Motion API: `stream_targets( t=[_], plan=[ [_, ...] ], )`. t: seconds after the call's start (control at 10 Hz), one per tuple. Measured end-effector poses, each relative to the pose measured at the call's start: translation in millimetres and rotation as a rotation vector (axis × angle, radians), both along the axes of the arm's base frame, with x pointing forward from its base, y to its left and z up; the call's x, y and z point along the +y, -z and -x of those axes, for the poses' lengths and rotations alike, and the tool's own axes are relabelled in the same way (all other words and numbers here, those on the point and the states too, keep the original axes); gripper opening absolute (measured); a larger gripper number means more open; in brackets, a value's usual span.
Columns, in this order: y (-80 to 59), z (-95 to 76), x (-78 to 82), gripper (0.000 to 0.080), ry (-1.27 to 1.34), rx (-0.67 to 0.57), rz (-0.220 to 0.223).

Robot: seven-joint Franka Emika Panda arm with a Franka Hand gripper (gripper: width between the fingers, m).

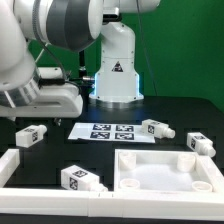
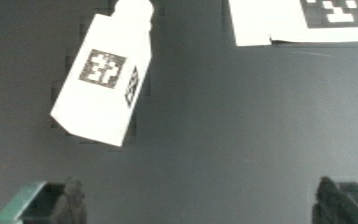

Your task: Assemble one leg

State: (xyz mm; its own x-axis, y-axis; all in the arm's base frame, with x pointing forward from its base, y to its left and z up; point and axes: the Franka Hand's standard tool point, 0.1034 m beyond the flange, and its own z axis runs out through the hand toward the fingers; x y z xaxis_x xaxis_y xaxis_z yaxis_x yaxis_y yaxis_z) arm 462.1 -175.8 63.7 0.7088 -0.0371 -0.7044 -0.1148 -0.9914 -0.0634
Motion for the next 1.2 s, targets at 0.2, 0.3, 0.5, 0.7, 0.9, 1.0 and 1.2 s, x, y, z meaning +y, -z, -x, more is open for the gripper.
stream_targets(
  t=[0.2, 0.3, 0.5, 0.7, 0.9, 1.0, 1.2],
  plan=[
    [5.5, 0.8, 2.1, 0.0648, -0.001, 0.083, -0.014],
    [8.2, 0.5, 0.3, 0.0648, -0.003, 0.085, -0.013],
    [14.1, 15.8, -30.2, 0.0648, 0.017, 0.111, 0.006],
    [13.8, 24.0, -44.0, 0.0648, 0.065, 0.126, 0.038],
    [14.3, 22.9, -43.4, 0.0648, 0.061, 0.123, 0.038],
    [14.4, 23.1, -43.5, 0.0648, 0.061, 0.123, 0.038],
    [30.4, 43.2, -45.6, 0.0648, 0.123, 0.183, 0.038]
  ],
)
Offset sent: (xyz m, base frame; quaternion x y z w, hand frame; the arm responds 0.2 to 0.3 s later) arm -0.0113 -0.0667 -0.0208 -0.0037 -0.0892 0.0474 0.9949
